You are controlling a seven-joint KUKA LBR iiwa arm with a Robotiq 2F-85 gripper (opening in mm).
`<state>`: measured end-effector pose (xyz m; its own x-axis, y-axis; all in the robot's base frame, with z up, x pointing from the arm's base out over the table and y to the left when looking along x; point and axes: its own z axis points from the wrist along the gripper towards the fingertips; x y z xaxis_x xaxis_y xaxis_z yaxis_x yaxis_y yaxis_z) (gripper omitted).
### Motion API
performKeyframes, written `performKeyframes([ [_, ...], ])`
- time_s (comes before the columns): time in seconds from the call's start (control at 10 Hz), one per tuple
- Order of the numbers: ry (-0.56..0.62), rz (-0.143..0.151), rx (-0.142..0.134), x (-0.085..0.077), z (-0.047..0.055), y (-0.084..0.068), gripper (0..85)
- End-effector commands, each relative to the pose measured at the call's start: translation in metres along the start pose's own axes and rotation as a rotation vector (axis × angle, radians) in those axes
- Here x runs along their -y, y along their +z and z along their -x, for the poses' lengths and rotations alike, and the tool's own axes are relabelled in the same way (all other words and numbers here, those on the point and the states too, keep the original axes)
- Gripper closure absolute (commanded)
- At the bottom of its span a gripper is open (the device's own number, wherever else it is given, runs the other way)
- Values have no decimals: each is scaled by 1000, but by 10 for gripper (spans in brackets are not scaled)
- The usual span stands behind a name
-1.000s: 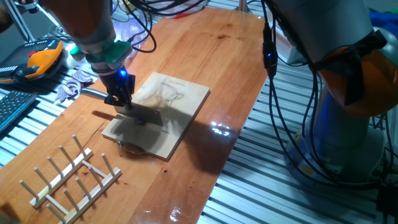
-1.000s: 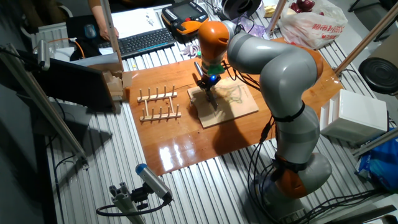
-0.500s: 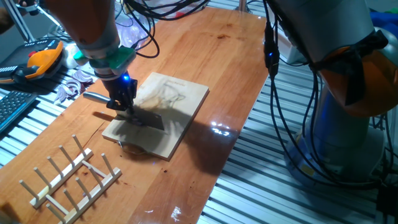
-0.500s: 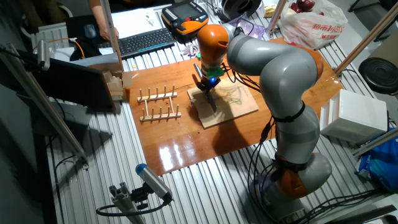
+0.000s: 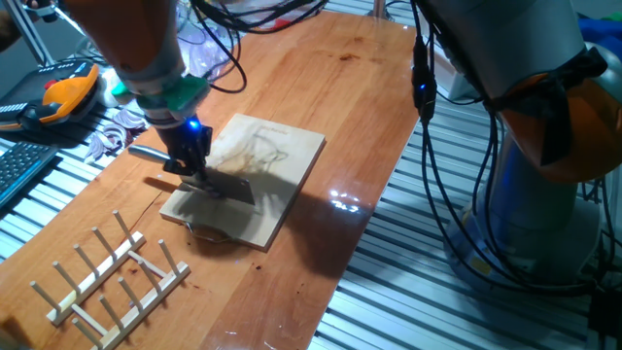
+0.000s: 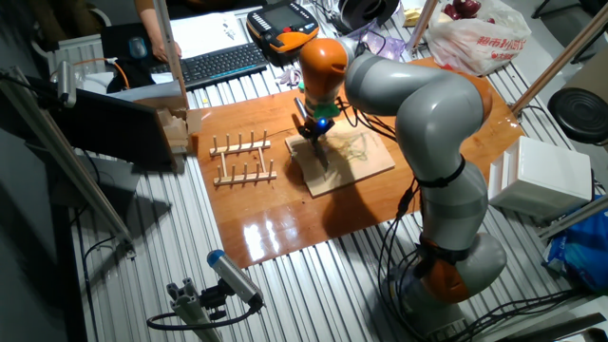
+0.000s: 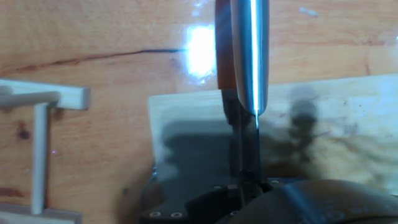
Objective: Chop the onions
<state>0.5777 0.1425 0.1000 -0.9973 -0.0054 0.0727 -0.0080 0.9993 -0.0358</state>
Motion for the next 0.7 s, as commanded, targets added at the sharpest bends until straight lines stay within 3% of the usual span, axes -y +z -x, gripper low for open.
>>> performKeyframes([
  [0.0, 1, -1, -7, 1, 0, -7, 850],
  [0.6, -12, -5, -11, 7, 3, -12, 850],
])
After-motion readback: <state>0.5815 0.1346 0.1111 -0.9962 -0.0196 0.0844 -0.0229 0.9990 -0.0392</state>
